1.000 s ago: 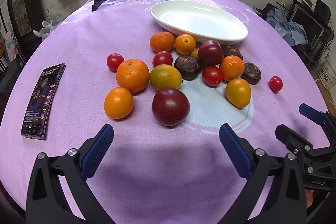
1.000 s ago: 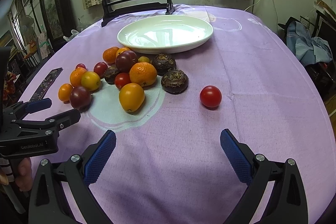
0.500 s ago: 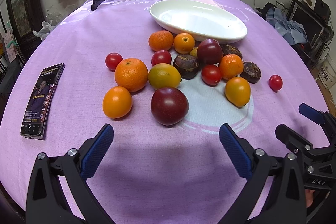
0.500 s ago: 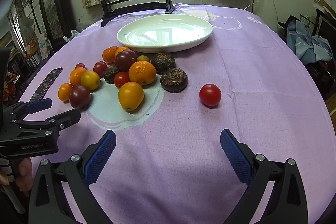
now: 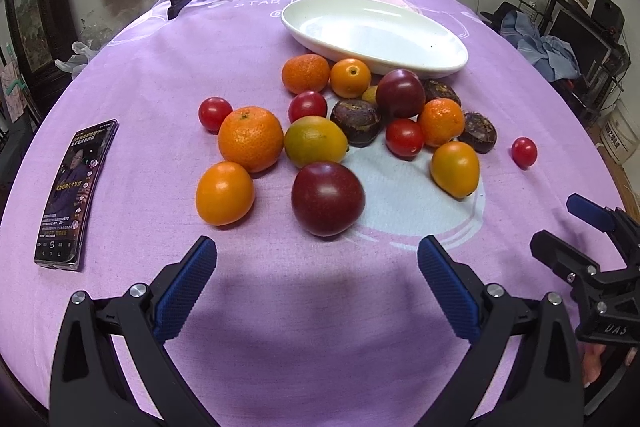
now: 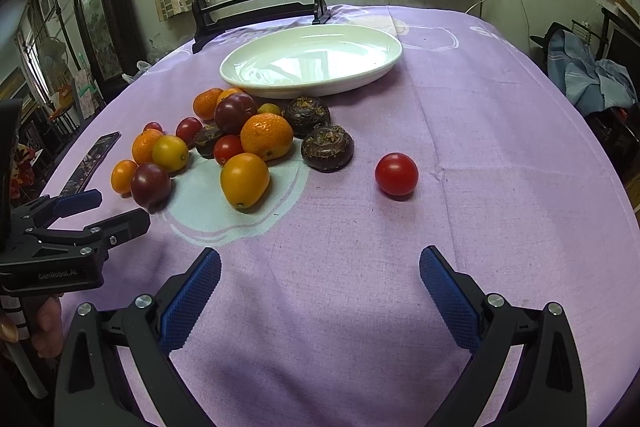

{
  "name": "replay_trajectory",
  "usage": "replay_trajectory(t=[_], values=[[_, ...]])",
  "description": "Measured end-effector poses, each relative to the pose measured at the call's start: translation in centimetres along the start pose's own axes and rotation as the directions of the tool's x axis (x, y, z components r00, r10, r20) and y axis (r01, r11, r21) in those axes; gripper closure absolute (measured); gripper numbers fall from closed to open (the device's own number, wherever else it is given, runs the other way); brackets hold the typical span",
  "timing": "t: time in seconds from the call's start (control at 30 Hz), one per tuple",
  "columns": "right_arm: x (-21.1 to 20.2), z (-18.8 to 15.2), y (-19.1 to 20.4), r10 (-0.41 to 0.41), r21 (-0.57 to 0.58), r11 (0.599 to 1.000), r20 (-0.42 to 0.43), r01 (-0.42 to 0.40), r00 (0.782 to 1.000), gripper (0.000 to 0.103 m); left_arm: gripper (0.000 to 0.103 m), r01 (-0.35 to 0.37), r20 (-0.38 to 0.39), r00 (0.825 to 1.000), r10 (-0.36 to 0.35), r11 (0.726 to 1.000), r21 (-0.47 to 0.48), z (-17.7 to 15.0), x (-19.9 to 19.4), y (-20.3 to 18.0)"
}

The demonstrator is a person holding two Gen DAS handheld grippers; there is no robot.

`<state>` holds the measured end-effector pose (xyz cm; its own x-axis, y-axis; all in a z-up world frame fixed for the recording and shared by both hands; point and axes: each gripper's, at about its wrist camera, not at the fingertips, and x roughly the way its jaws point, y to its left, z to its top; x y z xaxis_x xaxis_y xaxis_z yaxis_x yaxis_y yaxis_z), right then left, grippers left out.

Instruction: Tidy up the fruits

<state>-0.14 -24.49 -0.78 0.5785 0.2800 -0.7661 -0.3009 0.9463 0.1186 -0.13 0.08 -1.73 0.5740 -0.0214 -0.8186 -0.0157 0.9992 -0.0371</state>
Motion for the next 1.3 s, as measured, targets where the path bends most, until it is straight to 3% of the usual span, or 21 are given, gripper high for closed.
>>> replay_trajectory(t=[0.23, 0.33, 0.5, 0.57, 0.63, 0.87, 0.9, 0.93, 1.2, 1.3], values=[[0.7, 0.2, -0.4, 0.042, 0.006, 0.999, -0.02, -0.042, 0.999, 0.003, 0.007, -0.004, -0.048, 0.999, 0.005, 1.0, 0.015, 0.7, 1.8, 0.2], [0.9, 0.3, -0.5, 0.046, 0.007, 0.999, -0.027, -0.046, 0.999, 0.003, 0.024, 0.014, -0.064, 0.998, -0.012, 0.999, 0.031, 1.3, 2.6, -0.3], [1.3, 0.4, -0.8, 0.054, 0.024, 0.998, -0.043, -0.053, 0.998, 0.003, 0.026, 0.024, -0.072, 0.997, -0.021, 0.999, 0.039, 2.0, 3.0, -0.7], [1.5, 0.4, -0.8, 0.053, 0.021, 0.998, -0.05, -0.052, 0.997, 0.003, 0.041, 0.04, -0.077, 0.996, -0.037, 0.998, 0.045, 2.1, 2.9, -0.9], [1.6, 0.4, -0.6, 0.049, 0.015, 0.999, -0.053, -0.049, 0.997, 0.003, 0.046, 0.064, -0.09, 0.994, -0.06, 0.997, 0.041, 2.1, 2.9, -1.0], [1.5, 0.4, -0.4, 0.045, 0.008, 0.999, -0.053, -0.045, 0.998, 0.003, 0.046, 0.049, -0.075, 0.996, -0.046, 0.998, 0.03, 2.7, 3.6, -0.8], [1.5, 0.4, -0.4, 0.043, 0.009, 0.999, -0.054, -0.043, 0.998, 0.003, 0.048, 0.05, -0.072, 0.996, -0.048, 0.998, 0.03, 2.8, 3.7, -0.8], [1.5, 0.5, -0.5, 0.04, 0.009, 0.999, -0.055, -0.039, 0.998, 0.003, 0.063, 0.047, -0.066, 0.997, -0.044, 0.998, 0.034, 2.9, 3.7, -0.9], [1.4, 1.0, -1.1, -0.013, -0.012, 1.0, -0.06, 0.012, 0.998, 0.003, 0.063, 0.087, -0.062, 0.995, -0.084, 0.995, 0.048, 2.2, 2.6, -0.7], [1.8, 1.3, -2.0, -0.075, -0.017, 0.997, -0.078, 0.073, 0.994, 0.003, 0.063, 0.1, -0.052, 0.994, -0.098, 0.994, 0.05, 1.8, 2.0, -0.7]])
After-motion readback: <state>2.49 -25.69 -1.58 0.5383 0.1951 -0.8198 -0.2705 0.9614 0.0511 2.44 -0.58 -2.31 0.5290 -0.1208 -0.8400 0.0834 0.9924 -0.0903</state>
